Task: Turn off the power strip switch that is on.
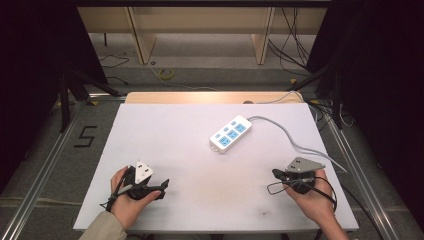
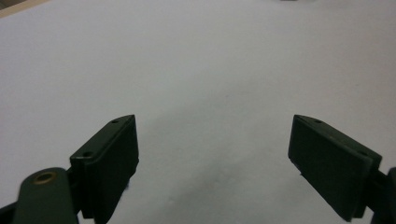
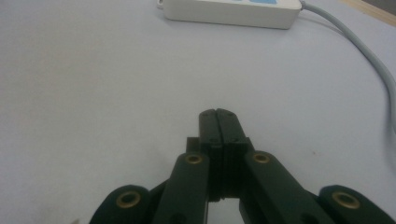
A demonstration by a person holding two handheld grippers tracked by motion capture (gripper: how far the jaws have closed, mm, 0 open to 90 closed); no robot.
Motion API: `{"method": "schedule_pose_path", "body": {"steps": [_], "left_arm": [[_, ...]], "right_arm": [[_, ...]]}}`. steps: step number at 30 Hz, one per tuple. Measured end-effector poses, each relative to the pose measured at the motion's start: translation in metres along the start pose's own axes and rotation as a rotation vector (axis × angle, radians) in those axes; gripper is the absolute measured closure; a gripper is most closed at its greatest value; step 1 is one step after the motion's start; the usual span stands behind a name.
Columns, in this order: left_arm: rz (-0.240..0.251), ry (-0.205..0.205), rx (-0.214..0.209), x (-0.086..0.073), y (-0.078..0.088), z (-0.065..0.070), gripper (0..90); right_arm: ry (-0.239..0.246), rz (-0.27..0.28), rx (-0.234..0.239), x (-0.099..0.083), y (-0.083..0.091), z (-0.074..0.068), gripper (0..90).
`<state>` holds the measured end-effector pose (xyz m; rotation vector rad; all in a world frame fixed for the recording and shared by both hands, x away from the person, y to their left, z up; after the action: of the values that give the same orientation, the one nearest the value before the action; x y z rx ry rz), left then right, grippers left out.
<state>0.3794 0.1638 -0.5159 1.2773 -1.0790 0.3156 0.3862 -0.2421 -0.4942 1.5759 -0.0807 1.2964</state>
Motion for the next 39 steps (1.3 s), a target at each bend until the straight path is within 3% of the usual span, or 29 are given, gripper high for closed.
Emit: {"method": "schedule_pose_path", "body": {"steps": [39], "left_arm": [[0.027, -0.002, 0.005, 0.005, 0.002, -0.001, 16.2]], "right_arm": [[0.013, -0.062, -0.007, 0.040, -0.027, 0.009, 90.0]]}}
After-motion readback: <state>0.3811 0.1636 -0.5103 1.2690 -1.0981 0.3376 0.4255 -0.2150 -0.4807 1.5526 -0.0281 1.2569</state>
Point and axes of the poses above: each handheld gripper's, and its own axes: y roughly backward along the jaws, x roughly out of its top, z roughly to its right, the point moved 7 cm from there along -y, roughly forward along the jaws, and after that the axes turned 1 degree about y, right-handed, at the moved point
